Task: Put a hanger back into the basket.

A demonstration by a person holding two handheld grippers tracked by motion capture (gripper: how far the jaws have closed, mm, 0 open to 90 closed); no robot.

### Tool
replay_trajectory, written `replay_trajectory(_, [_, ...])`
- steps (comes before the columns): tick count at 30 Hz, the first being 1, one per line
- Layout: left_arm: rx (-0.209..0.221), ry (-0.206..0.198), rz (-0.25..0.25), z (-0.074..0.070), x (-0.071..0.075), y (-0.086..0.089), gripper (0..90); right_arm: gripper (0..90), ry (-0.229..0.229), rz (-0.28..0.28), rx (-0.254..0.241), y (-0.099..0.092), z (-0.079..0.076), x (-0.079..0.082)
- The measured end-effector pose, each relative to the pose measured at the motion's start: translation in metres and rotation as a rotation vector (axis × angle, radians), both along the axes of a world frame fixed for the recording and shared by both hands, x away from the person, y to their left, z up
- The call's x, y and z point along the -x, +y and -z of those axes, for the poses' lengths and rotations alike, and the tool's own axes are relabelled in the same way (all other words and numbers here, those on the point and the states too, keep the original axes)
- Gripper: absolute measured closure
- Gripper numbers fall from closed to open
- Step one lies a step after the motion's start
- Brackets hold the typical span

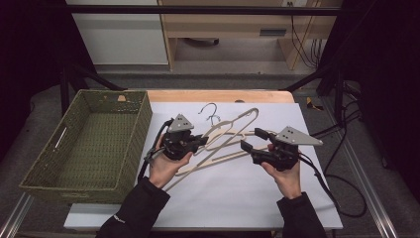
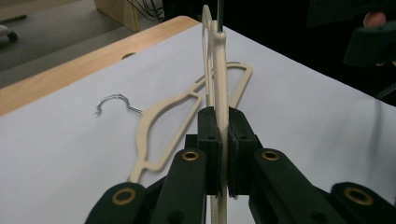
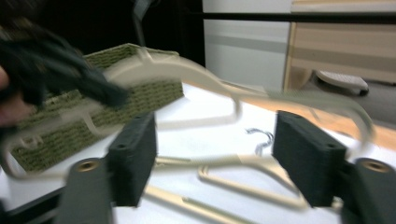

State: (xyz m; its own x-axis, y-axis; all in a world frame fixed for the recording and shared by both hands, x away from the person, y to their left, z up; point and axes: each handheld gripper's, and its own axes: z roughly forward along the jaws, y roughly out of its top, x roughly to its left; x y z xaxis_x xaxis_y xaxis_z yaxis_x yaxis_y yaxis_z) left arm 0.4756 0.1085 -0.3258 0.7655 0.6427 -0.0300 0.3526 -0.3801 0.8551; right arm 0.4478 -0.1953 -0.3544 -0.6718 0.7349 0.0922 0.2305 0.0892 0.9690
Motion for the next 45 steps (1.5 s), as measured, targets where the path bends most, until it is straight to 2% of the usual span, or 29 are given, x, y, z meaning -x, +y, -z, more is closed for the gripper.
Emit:
replay_trajectory(4, [-0.015, -0.041, -0.018, -0.019, 0.004, 0.013, 86.0, 19.7, 0.014, 0.05, 0.027, -0.017, 0.011, 0.005])
replay_trajectory(9, [-0.016, -0.074, -0.033, -0.039, 0.007, 0.032, 86.0, 14.9, 0.044, 0.103, 0.002, -0.037, 0.02, 0.01])
replay_trajectory(12, [-0.029, -0.098, -0.052, -0.05, 0.007, 0.046, 86.0, 12.2, 0.041, 0.112, -0.003, -0.043, 0.021, 0.011])
replay_trajectory(16, [-0.04, -0.119, -0.072, -0.062, 0.006, 0.069, 86.0, 7.7, 0.037, 0.125, 0.016, -0.046, 0.022, 0.014])
replay_trajectory(19, [-0.02, -0.126, -0.091, -0.067, 0.004, 0.085, 86.0, 6.5, 0.032, 0.121, 0.017, -0.047, 0.021, 0.015])
replay_trajectory(20, [-0.03, -0.129, -0.089, -0.069, 0.002, 0.094, 86.0, 6.1, 0.03, 0.123, 0.019, -0.048, 0.021, 0.016])
replay_trajectory(22, [-0.022, -0.135, -0.098, -0.072, 0.001, 0.105, 86.0, 6.0, 0.025, 0.126, 0.014, -0.05, 0.02, 0.017])
replay_trajectory(24, [-0.043, -0.151, -0.112, -0.077, 0.0, 0.123, 86.0, 5.7, 0.023, 0.132, 0.011, -0.051, 0.02, 0.017])
replay_trajectory(25, [-0.035, -0.165, -0.124, -0.077, -0.001, 0.126, 86.0, 5.4, 0.023, 0.137, 0.011, -0.052, 0.02, 0.017])
replay_trajectory(26, [-0.054, -0.162, -0.13, -0.078, -0.001, 0.133, 86.0, 5.2, 0.024, 0.137, 0.009, -0.053, 0.02, 0.017])
replay_trajectory(29, [-0.067, -0.167, -0.151, -0.08, -0.003, 0.151, 86.0, 4.7, 0.03, 0.144, 0.011, -0.053, 0.02, 0.017])
replay_trajectory(34, [-0.063, -0.175, -0.171, -0.08, -0.005, 0.18, 86.0, 4.4, 0.029, 0.147, 0.013, -0.053, 0.021, 0.016])
replay_trajectory(37, [-0.076, -0.178, -0.185, -0.078, -0.006, 0.198, 86.0, 4.2, 0.03, 0.148, 0.02, -0.053, 0.022, 0.016])
replay_trajectory(43, [-0.078, -0.19, -0.236, -0.069, -0.009, 0.235, 86.0, 4.2, 0.04, 0.146, 0.031, -0.051, 0.023, 0.015])
replay_trajectory(45, [-0.067, -0.171, -0.254, -0.064, -0.01, 0.248, 86.0, 4.2, 0.04, 0.144, 0.03, -0.05, 0.023, 0.014])
